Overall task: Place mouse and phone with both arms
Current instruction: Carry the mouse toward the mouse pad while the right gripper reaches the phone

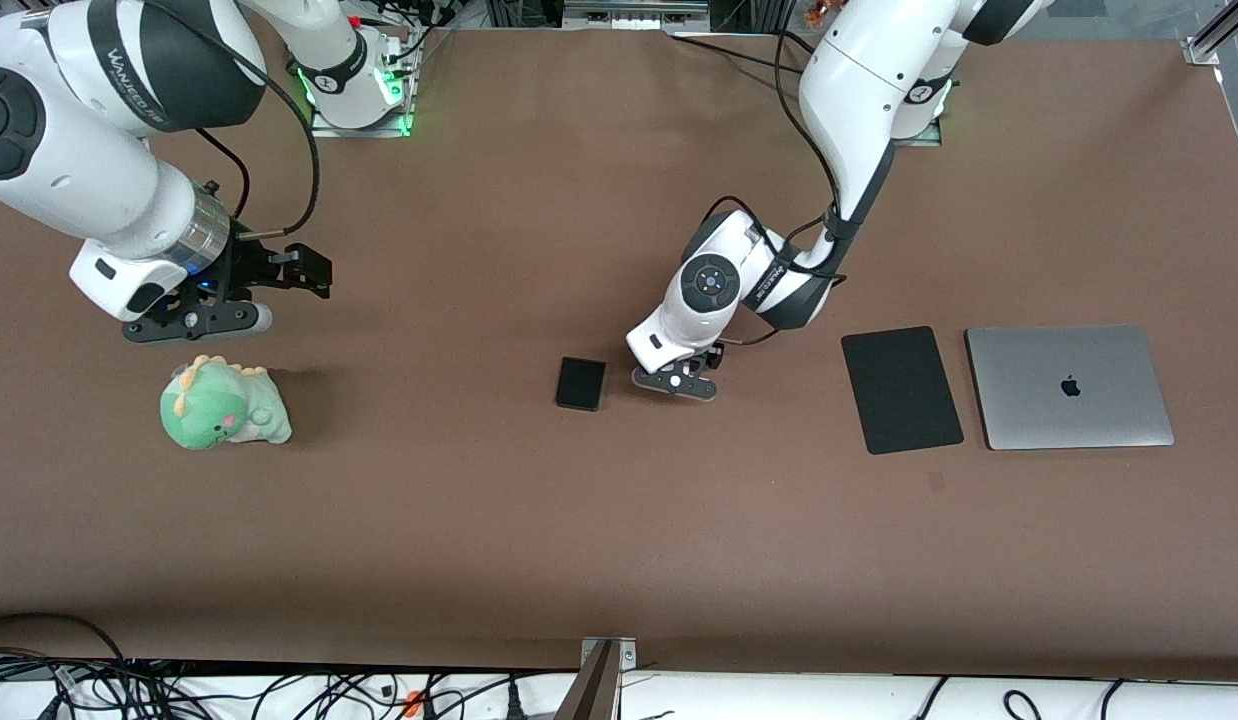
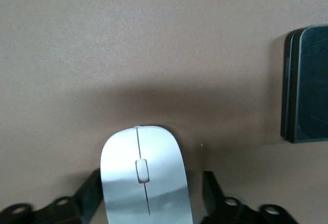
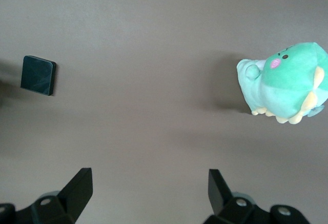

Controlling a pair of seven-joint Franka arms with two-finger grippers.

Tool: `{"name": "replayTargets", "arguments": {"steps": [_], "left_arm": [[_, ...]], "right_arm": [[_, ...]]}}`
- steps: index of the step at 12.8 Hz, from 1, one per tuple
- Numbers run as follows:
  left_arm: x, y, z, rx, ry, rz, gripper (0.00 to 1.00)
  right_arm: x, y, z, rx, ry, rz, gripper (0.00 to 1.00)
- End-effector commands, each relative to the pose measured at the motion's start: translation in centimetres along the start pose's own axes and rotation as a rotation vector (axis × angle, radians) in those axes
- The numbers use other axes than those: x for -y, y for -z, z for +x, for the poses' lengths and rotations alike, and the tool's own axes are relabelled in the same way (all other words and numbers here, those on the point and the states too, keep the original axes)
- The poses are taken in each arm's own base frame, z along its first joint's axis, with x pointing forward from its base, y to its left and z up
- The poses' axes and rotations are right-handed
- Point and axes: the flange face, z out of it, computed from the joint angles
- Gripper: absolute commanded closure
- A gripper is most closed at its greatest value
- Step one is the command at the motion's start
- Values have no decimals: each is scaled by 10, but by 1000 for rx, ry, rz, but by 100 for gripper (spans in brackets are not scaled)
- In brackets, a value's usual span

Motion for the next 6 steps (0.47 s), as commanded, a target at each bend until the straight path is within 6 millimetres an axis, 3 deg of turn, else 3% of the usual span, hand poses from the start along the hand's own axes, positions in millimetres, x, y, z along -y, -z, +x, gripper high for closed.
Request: {"name": "replayTargets", "arguments": {"steps": [1, 3, 4, 6], "left_arm": [[0, 9, 0, 4, 21, -13, 75], [12, 37, 7, 31, 36, 6, 73], [32, 66, 16, 33, 68, 8, 73], [94, 114, 30, 84, 149, 25, 68]], "right_arm": [[0, 3, -2, -6, -3, 3, 0], [2, 1, -2, -3, 0, 3, 0], [10, -4, -2, 2, 11, 3, 0], [28, -29, 5, 1, 26, 12, 0]]}}
